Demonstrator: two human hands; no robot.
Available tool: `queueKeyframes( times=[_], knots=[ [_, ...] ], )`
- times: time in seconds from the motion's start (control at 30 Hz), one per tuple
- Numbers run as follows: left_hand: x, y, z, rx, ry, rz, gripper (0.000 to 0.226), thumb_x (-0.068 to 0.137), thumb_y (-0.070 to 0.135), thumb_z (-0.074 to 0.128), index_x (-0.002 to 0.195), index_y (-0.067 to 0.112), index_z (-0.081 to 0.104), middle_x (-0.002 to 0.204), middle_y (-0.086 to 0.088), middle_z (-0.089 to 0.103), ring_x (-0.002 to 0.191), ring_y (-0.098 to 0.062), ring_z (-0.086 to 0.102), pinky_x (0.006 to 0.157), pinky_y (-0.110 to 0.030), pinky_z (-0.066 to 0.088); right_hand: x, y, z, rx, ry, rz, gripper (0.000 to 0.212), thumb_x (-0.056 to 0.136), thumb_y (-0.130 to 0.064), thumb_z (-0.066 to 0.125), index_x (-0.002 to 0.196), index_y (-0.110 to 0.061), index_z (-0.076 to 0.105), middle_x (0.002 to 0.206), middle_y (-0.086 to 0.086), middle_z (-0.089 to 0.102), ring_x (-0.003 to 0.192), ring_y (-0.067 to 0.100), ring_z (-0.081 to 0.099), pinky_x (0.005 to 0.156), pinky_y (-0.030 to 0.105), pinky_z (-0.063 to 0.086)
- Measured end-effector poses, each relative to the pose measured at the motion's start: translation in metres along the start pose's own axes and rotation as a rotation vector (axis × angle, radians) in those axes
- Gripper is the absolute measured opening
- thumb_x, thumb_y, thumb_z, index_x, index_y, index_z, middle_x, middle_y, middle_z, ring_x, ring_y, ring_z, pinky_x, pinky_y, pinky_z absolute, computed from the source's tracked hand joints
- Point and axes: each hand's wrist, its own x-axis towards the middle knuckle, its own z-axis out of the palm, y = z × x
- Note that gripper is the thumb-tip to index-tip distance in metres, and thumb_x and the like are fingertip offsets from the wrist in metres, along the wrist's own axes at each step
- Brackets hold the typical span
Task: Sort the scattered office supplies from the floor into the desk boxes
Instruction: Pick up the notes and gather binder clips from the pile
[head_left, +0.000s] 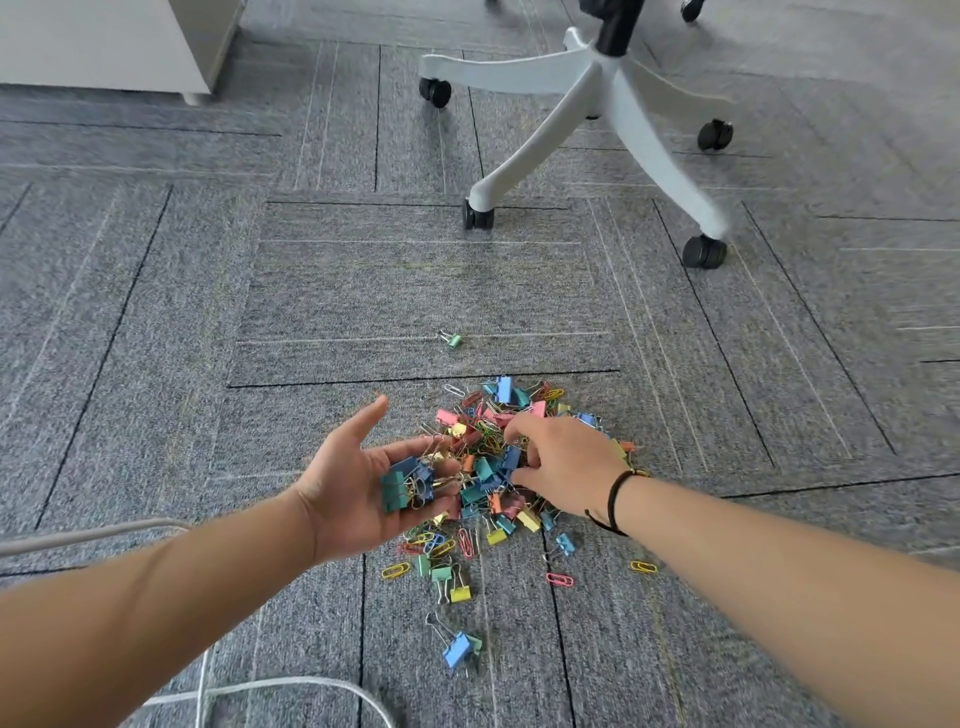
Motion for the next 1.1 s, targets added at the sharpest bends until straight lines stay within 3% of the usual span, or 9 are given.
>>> queueKeyframes(
  times=[0.1,0.23,0.3,0.43,0.6,0.7,0.9,1.0,1.1],
  knots=[
    [0.001,0.0,0.0,0.001,-0.011,-0.005,0.082,0.088,0.071,0.05,0.134,0.004,0.061,0.114,-0.024,0.069,0.1,-0.039,0.066,0.106,-0.053,0.048,0.0,-0.003,-0.002,-0.068,-0.021,-0.049,0.042,0.091,-0.038,0.067,0.131,-0.037,0.053,0.089,-0.006,0.067,0.08,0.016,0.062,0.068,0.034,0.055],
    [0.001,-0.001,-0.001,0.008,-0.021,-0.001,0.083,0.088,0.071,0.051,0.133,0.003,0.062,0.115,-0.024,0.069,0.094,-0.039,0.07,0.102,-0.051,0.051,0.004,-0.012,0.0,-0.115,-0.103,-0.051,0.049,0.093,-0.036,0.066,0.139,-0.035,0.05,0.112,-0.001,0.067,0.088,0.02,0.058,0.072,0.032,0.048],
    [0.001,-0.001,-0.001,0.012,-0.018,0.009,0.082,0.088,0.07,0.05,0.132,0.003,0.063,0.114,-0.024,0.07,0.093,-0.039,0.071,0.102,-0.051,0.051,0.006,-0.015,0.002,-0.105,-0.11,-0.041,0.042,0.093,-0.035,0.066,0.134,-0.031,0.054,0.115,-0.001,0.067,0.1,0.024,0.062,0.079,0.035,0.051],
    [-0.001,0.0,0.0,0.008,-0.016,0.012,0.081,0.089,0.07,0.05,0.131,0.002,0.064,0.111,-0.023,0.07,0.097,-0.037,0.066,0.106,-0.051,0.048,0.002,-0.016,0.006,-0.14,-0.076,-0.061,0.015,0.092,-0.032,0.063,0.106,-0.026,0.061,0.094,-0.005,0.063,0.095,0.023,0.062,0.069,0.032,0.044],
    [-0.001,0.001,0.0,-0.009,-0.022,-0.001,0.081,0.088,0.069,0.051,0.134,0.003,0.06,0.112,-0.023,0.068,0.103,-0.038,0.061,0.112,-0.054,0.042,-0.007,-0.004,0.006,-0.112,-0.065,-0.049,0.013,0.096,-0.03,0.059,0.101,-0.023,0.068,0.105,-0.004,0.066,0.096,0.02,0.062,0.075,0.032,0.051],
    [0.0,0.0,0.001,-0.003,-0.018,0.001,0.081,0.088,0.069,0.051,0.134,0.003,0.059,0.112,-0.024,0.069,0.106,-0.039,0.06,0.112,-0.055,0.041,-0.009,0.003,0.001,-0.012,-0.108,-0.022,0.014,0.095,-0.029,0.062,0.1,-0.02,0.071,0.101,-0.003,0.068,0.091,0.018,0.062,0.079,0.03,0.051],
    [-0.002,-0.002,0.009,0.039,-0.015,-0.012,0.081,0.089,0.069,0.05,0.133,0.003,0.061,0.113,-0.023,0.068,0.096,-0.037,0.065,0.104,-0.051,0.046,-0.012,0.009,-0.029,0.382,-0.266,0.083,0.013,0.089,-0.023,0.073,0.082,-0.013,0.073,0.073,0.003,0.071,0.058,0.012,0.054,0.054,0.026,0.043],
    [-0.005,-0.005,0.015,0.038,-0.007,-0.034,0.084,0.089,0.07,0.052,0.138,0.002,0.055,0.115,-0.024,0.066,0.101,-0.039,0.063,0.099,-0.051,0.05,-0.016,-0.006,-0.047,0.598,-0.273,0.084,0.013,0.087,-0.017,0.076,0.085,-0.004,0.072,0.069,0.003,0.071,0.055,0.011,0.055,0.05,0.019,0.042],
    [-0.002,-0.01,0.02,0.026,-0.029,-0.055,0.084,0.086,0.069,0.056,0.133,-0.001,0.059,0.113,-0.025,0.066,0.103,-0.038,0.062,0.106,-0.053,0.047,-0.016,-0.033,-0.054,0.632,-0.257,-0.005,0.012,0.087,-0.019,0.076,0.087,-0.008,0.072,0.072,0.002,0.072,0.056,0.01,0.057,0.052,0.019,0.046]
  ],
)
